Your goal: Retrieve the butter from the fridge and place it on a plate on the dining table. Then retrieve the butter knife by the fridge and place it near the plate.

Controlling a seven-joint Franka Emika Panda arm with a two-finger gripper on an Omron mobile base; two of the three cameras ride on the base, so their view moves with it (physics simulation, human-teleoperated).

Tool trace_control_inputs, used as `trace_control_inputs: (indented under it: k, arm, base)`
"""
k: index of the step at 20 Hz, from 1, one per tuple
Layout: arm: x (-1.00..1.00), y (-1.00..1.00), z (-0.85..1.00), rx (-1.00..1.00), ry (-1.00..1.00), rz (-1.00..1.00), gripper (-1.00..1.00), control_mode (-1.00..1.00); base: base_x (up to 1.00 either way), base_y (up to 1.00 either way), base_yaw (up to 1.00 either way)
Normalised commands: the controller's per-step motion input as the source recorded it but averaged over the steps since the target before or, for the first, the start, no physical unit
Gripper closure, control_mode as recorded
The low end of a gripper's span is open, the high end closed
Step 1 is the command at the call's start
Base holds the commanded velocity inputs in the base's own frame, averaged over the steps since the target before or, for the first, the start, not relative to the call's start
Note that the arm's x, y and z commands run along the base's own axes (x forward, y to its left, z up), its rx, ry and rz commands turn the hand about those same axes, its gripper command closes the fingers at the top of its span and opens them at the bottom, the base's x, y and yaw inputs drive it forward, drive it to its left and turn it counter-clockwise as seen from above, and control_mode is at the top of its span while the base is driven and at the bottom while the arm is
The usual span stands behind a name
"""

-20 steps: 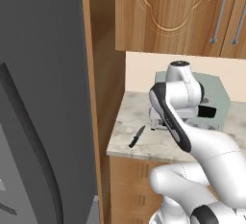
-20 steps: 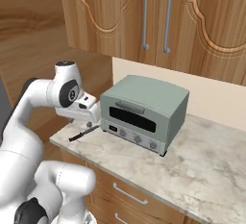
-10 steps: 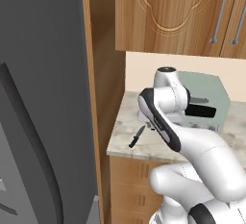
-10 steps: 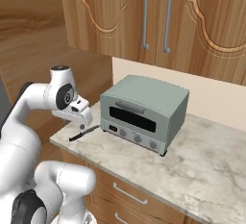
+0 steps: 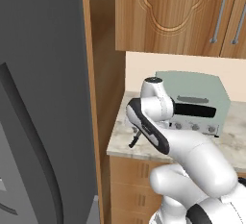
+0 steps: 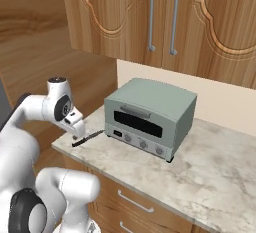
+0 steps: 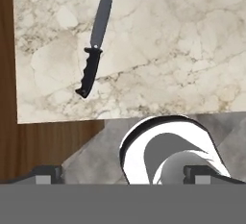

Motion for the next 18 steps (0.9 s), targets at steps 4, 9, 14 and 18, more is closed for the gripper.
trace_control_inputs:
  k: [4, 9, 14, 18]
  arm:
    - [0.22, 0.13, -0.23, 0.00, -0.03, -0.12, -1.00, -1.00]
    - [0.22, 0.00, -0.25, 0.00, 0.00, -0.07, -1.00, -1.00]
    - [0.23, 0.00, -0.26, 0.00, -0.05, 0.00, -1.00, -1.00]
    - [0.22, 0.00, -0.21, 0.00, -0.07, 0.00, -1.00, -1.00]
  base:
    - [0.00, 0.00, 0.00]
    - [0.00, 0.00, 0.00]
    - [0.00, 0.00, 0.00]
    - [0.00, 0.00, 0.00]
